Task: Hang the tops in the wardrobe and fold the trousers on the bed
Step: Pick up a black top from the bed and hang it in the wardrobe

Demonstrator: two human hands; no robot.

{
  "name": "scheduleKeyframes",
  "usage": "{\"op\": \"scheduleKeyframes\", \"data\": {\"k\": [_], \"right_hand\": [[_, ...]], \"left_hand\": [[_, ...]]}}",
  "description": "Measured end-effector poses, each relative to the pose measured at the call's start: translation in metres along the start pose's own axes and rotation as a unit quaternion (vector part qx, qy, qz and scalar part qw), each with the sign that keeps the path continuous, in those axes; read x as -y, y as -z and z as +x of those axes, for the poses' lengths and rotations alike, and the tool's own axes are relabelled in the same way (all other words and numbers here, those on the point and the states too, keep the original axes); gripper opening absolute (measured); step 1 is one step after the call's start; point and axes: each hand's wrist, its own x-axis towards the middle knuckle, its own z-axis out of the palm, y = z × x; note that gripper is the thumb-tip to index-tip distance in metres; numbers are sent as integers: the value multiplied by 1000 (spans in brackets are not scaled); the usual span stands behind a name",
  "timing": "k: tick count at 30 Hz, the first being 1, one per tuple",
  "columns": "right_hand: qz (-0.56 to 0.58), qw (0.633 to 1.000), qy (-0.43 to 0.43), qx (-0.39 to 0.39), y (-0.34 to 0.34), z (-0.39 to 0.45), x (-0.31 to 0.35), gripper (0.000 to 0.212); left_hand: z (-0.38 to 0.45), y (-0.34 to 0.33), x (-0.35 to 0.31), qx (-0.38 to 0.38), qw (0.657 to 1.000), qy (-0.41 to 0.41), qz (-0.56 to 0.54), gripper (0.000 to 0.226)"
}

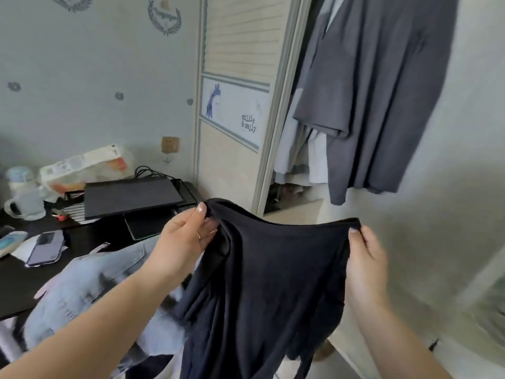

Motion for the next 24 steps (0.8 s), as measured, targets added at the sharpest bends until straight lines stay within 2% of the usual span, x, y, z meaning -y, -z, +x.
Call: {"op": "scheduleKeyframes", "data": {"k": [6,12,18,24], "right_hand": [[-65,997,37,-21,-9,69,24,24],[-230,972,47,4,-8,144,57,23],[-415,909,39,24,13,226,103,25],[-460,886,58,-18,37,302,139,27]], "left_hand": [[108,-41,2,131,988,44,-63,35],[214,-106,3,228,964,107,-81,32],[296,-194,5,215,965,137,-65,39],[351,-267,5,210,968,114,-80,43]]}}
